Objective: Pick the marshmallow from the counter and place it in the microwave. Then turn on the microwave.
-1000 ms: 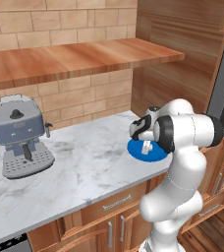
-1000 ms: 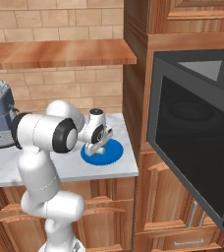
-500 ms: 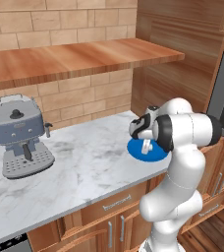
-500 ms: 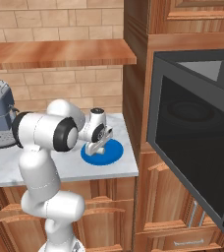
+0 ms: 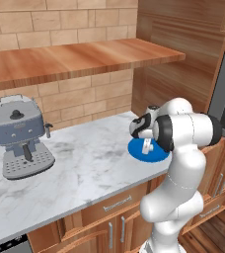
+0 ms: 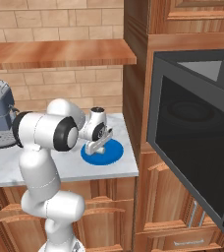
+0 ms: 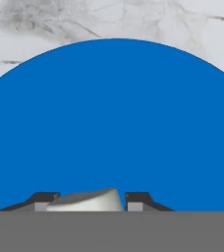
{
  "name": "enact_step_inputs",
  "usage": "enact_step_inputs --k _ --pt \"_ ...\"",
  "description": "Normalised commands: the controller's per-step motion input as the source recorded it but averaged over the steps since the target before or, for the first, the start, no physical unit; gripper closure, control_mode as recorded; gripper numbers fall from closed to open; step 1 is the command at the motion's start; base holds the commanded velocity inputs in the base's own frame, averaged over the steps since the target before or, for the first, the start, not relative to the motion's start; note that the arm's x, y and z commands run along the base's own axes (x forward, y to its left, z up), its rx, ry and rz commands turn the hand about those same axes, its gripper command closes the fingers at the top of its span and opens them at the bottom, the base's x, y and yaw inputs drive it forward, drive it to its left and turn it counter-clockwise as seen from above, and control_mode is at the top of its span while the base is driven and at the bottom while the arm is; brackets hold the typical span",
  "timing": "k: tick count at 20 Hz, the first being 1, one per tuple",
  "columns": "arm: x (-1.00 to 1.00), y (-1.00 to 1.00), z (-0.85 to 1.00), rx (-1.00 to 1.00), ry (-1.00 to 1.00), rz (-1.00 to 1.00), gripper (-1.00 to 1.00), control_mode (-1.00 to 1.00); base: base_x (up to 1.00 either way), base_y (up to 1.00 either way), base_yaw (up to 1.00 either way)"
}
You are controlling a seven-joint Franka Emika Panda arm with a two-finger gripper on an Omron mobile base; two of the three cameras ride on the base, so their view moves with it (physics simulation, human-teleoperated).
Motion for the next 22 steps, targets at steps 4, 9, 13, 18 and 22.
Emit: enact_step_inputs --k 4,9,13,18,22 --pt "-0.03 0.0 0.01 0.0 -0.02 0.0 1.0 -1.0 0.0 0.0 0.0" --pt "-0.09 0.0 0.18 -0.01 -0.04 -0.02 1.0 -1.0 0.0 0.0 0.0" --pt "-0.05 0.0 0.31 0.0 0.01 -0.06 1.0 -1.0 0.0 0.0 0.0" --pt "-0.1 0.0 0.35 0.0 0.09 -0.08 1.0 -1.0 0.0 0.0 0.0" --pt "-0.12 0.0 0.28 0.0 0.06 -0.09 1.0 -1.0 0.0 0.0 0.0"
